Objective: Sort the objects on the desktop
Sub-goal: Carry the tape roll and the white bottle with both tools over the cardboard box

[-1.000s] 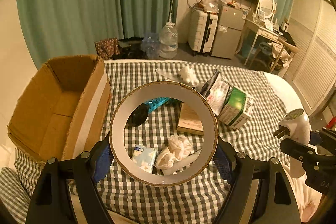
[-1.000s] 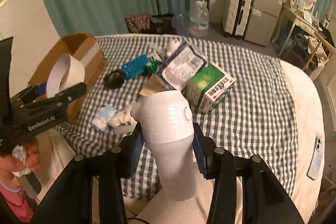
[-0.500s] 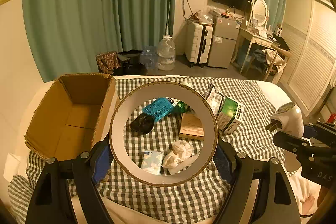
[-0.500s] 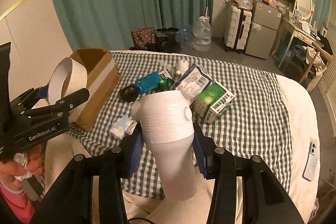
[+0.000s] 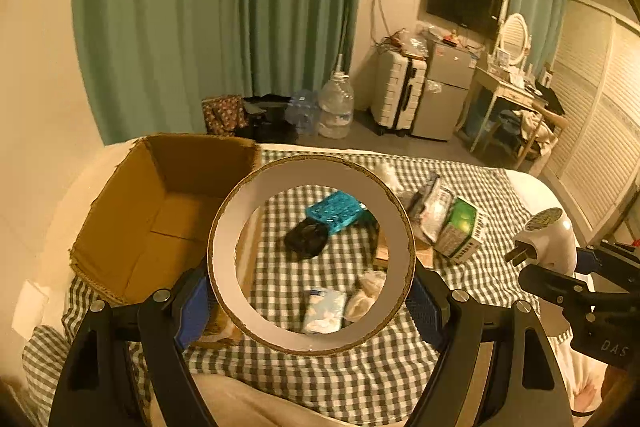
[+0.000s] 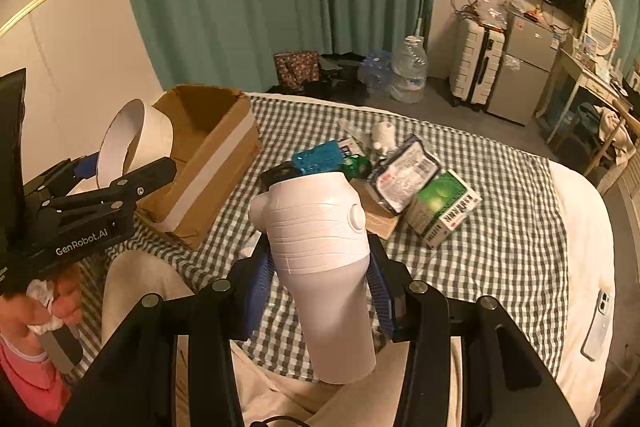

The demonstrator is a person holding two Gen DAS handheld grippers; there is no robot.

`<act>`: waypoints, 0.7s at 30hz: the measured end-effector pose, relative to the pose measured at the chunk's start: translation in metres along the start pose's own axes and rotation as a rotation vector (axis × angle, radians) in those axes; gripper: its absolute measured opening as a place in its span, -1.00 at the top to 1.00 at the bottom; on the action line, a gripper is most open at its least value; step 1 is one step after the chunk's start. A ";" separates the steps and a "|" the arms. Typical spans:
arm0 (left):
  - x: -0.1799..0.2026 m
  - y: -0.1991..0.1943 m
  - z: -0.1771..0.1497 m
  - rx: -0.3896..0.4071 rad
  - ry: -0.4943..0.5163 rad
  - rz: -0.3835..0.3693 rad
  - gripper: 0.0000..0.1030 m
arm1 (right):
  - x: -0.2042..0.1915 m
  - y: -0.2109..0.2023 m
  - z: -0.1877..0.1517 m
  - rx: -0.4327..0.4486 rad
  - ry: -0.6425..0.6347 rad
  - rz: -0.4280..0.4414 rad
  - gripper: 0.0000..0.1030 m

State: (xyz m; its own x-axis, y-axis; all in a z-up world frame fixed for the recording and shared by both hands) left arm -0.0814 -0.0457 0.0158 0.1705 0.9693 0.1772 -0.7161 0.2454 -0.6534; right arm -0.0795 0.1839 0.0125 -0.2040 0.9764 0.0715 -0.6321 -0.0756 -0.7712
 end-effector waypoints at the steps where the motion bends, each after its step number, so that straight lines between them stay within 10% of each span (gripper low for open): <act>1: -0.006 0.000 0.000 -0.002 -0.006 0.006 -0.62 | -0.004 0.002 0.003 -0.004 -0.007 0.002 0.14; 21: -0.139 0.010 -0.009 -0.040 -0.209 0.135 -0.62 | -0.097 0.053 0.043 -0.061 -0.121 0.137 0.14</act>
State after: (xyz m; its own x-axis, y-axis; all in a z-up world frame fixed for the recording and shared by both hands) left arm -0.1065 -0.1775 -0.0218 -0.0721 0.9701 0.2318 -0.6945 0.1180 -0.7098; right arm -0.1254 0.0764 -0.0087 -0.3756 0.9261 0.0358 -0.5467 -0.1902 -0.8154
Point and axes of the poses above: each gripper's, at about its wrist camera, not at the fingertips, and y roughly the way its jaws point, x to its right, z to its top, the point moved 1 cm from there along y, roughly the way its jaws point, and after that the axes turned 9 degrees about -z, right-handed, at the moved point
